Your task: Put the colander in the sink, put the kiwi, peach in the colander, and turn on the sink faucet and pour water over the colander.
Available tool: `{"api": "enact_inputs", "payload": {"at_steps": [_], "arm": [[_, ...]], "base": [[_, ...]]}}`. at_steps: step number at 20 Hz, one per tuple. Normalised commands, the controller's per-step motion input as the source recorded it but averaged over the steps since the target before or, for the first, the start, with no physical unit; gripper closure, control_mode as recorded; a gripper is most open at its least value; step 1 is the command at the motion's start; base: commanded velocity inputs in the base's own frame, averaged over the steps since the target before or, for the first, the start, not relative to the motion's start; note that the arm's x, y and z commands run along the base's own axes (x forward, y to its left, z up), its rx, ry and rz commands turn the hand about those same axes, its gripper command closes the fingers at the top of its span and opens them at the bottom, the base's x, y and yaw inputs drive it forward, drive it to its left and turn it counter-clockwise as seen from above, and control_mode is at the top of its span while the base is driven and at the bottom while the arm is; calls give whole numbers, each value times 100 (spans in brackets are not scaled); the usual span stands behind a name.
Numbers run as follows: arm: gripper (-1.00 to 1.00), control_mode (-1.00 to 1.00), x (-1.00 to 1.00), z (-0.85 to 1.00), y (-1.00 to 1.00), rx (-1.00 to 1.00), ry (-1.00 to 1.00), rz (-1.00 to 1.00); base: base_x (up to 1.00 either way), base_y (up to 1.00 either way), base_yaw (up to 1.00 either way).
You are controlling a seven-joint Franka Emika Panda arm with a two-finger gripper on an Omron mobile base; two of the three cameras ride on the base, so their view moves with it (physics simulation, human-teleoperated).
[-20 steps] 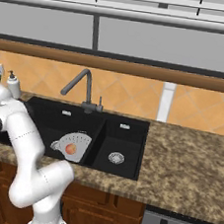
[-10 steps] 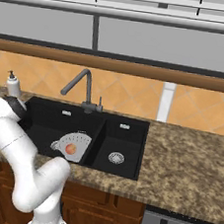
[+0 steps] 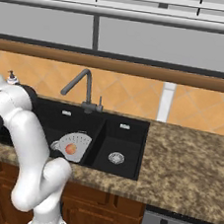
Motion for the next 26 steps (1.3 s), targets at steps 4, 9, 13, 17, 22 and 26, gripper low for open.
{"api": "enact_inputs", "payload": {"at_steps": [4,9,13,17,22,26], "arm": [[-100,-100,-48,97,-11,-1,51,-12],[-100,-100,1,100,26,-6,58,-7],[-100,-100,2,65,49,-23,68,-1],[-100,-100,0,2,41,-28,56,0],[-100,-100,-53,-20,33,-21,12,0],[-100,-100,-100,-11,47,-20,-6,0]], "base": [[0,0,0],[0,0,0],[0,0,0],[0,0,0],[0,0,0],[0,0,0]]}}
